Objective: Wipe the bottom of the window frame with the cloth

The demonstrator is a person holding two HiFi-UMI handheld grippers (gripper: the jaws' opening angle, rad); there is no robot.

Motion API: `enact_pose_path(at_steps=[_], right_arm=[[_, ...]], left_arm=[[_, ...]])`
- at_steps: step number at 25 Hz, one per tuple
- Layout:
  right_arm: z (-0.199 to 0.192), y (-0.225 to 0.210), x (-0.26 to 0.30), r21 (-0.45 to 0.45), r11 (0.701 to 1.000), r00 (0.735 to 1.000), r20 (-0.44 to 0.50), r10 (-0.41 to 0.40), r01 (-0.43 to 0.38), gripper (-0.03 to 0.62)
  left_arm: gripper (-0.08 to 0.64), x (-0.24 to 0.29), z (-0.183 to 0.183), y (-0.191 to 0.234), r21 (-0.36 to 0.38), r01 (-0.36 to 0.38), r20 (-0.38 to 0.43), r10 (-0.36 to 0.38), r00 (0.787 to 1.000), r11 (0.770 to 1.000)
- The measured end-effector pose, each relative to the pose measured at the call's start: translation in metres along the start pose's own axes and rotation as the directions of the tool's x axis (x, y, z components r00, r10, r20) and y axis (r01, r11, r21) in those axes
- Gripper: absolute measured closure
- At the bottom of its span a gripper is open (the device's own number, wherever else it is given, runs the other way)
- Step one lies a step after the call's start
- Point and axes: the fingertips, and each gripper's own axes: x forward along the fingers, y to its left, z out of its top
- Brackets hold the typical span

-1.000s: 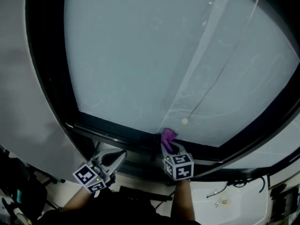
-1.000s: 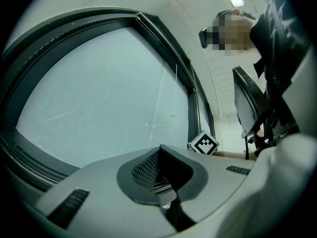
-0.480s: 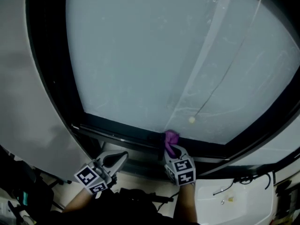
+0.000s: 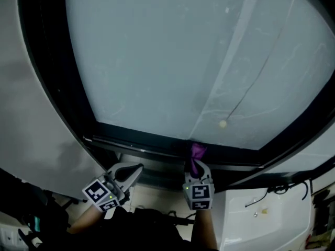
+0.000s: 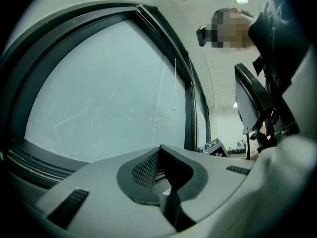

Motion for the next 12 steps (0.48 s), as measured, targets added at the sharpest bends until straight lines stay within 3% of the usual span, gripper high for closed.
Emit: enact_pose_path(at_steps=[7, 12], right_arm=[[-0.004, 0.002, 0.000, 0.017, 1.000, 1.000, 0.024, -0.007, 0.007, 0.526], [-0.001, 0.003, -0.003, 0.011, 1.000, 0.998, 0.062, 0.005, -0.006, 0.526]], left_arm=[[0.560, 0.003, 0.004, -0.006, 0.008, -0.136, 0.020, 0.135, 0.991, 0.991], [0.560, -0.014, 0.006, 0.004, 0.039, -0.297, 0.055, 0.295, 0.954, 0.954]])
